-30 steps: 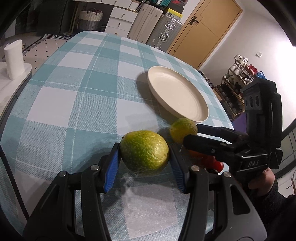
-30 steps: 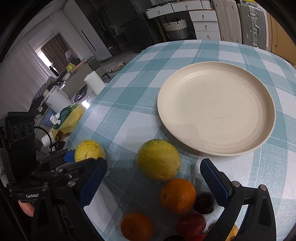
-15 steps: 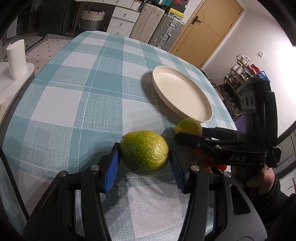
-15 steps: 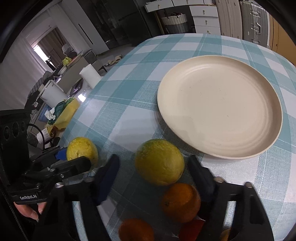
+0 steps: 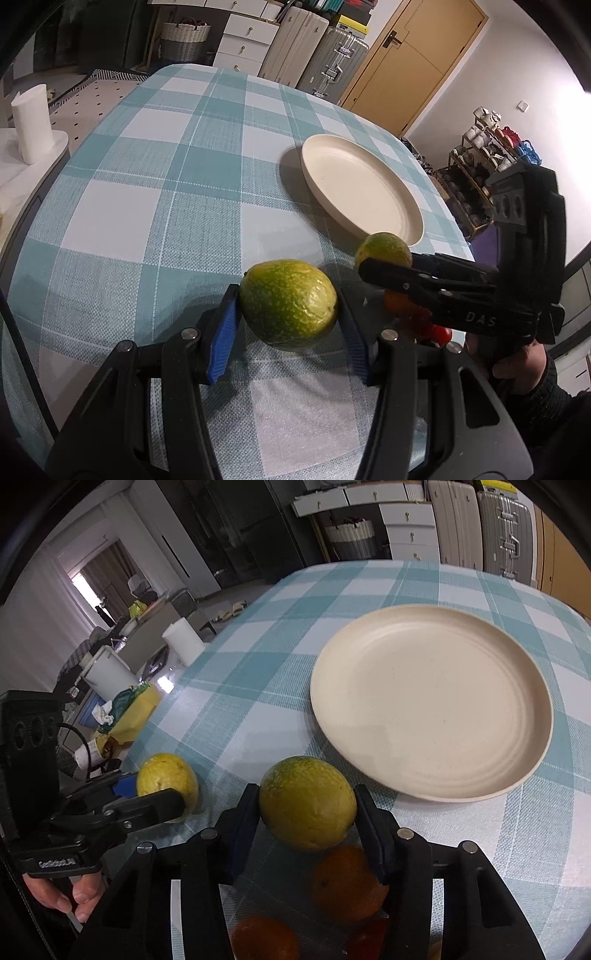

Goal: Organize fruits
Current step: 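Carry both citrus fruits onto the cream plate and open both tools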

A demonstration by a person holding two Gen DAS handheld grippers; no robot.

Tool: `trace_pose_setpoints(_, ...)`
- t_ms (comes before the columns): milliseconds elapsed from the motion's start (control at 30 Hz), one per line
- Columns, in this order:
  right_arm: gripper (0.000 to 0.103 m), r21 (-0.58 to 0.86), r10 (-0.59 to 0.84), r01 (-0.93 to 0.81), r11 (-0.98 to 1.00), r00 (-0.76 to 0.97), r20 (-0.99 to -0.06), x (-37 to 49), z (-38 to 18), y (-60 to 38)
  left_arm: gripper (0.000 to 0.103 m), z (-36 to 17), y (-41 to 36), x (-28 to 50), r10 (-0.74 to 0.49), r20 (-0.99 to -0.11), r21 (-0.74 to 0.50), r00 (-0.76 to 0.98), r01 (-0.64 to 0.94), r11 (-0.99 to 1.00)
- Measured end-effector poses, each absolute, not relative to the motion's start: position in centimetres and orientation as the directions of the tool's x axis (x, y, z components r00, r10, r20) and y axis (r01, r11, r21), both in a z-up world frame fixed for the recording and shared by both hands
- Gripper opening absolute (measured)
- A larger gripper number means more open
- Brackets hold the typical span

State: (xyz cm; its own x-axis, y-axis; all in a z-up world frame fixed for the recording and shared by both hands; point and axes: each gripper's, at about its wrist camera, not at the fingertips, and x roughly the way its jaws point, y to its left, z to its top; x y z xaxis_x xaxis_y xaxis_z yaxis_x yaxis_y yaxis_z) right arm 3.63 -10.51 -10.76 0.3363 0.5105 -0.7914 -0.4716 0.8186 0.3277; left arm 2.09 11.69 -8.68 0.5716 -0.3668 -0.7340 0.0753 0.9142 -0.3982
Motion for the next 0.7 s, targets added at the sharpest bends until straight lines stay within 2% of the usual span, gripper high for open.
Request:
trace_pose_setpoints(400, 0.052, 0.393, 0.588, -0.464, 0.794, 0.421, -0.691, 3.4, -7.9, -13.4, 0.049, -5.9, 11.1, 4.5, -0.356, -0.705, -0.387, 0.614, 0.087, 0.918)
trace_pose_setpoints(700, 0.052, 0.390, 0.587, -0.449, 0.804, 0.495, -0.641, 4.6, -5.4, -16.8, 0.049, -2.7, 8.6, 9.2, -0.335, -0.699, -0.338, 0.632, 0.121, 0.933)
